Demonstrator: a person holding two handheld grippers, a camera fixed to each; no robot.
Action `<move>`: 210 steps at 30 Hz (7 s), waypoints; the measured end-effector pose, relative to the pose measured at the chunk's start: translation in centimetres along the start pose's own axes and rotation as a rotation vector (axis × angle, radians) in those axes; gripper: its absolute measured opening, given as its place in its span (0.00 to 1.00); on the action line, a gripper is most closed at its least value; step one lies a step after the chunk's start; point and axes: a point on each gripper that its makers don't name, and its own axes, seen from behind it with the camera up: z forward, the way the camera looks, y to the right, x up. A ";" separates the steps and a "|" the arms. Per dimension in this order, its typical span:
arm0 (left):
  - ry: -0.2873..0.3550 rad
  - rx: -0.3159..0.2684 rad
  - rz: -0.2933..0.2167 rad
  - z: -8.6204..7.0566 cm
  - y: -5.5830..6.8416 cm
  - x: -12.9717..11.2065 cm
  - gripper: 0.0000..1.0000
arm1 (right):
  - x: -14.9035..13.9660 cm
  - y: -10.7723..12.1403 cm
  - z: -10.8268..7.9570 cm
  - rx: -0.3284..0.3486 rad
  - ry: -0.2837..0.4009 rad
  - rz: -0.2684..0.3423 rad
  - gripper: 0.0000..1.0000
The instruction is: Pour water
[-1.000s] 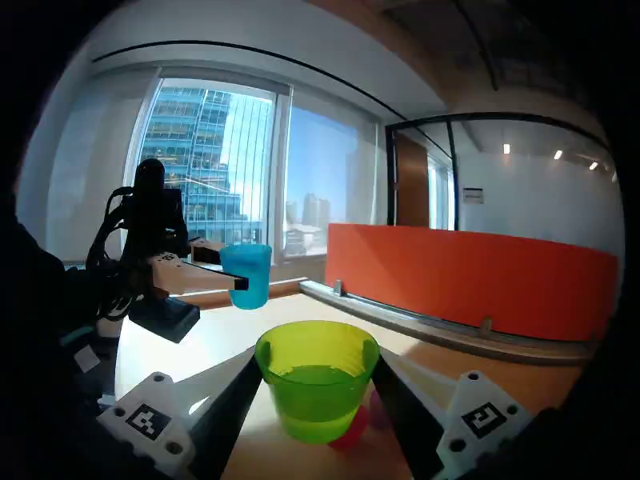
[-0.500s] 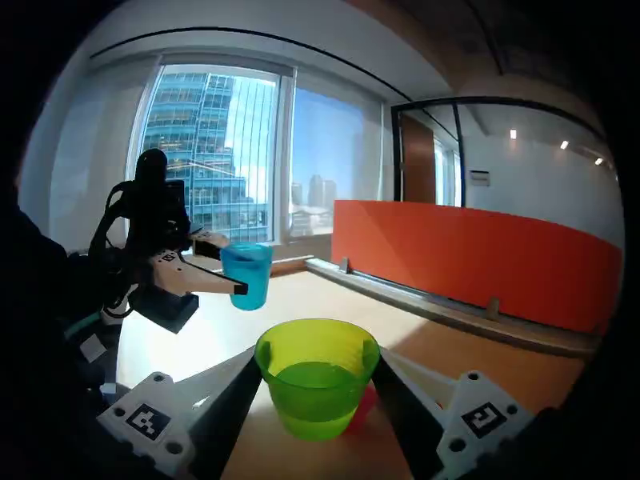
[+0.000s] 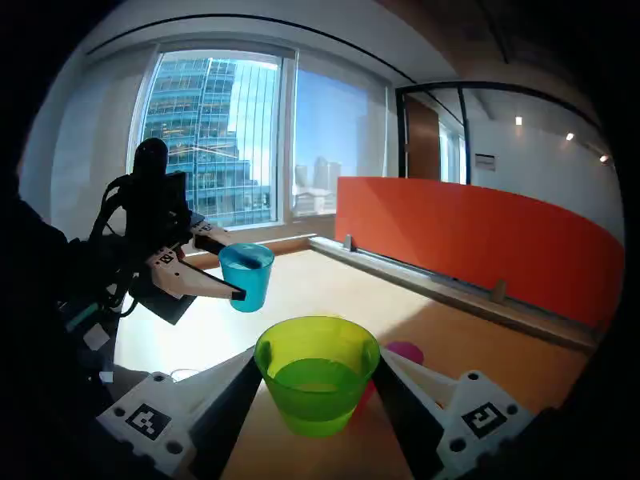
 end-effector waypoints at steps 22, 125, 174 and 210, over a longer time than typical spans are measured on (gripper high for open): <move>-0.183 -0.078 0.015 2.5 1.5 -6.8 0.82 | -6.4 1.1 1.7 0.022 -0.151 -0.001 0.90; -0.419 -0.055 -0.057 -0.9 1.2 -16.5 0.85 | -16.1 2.3 0.4 -0.056 -0.306 0.035 1.00; 0.033 0.453 -0.193 -8.7 -5.4 -8.4 0.85 | -8.5 8.1 -9.8 -0.547 0.039 0.106 1.00; 0.250 0.710 -0.239 -10.5 -7.5 -5.5 0.85 | -2.5 11.4 -14.2 -0.849 0.284 0.075 1.00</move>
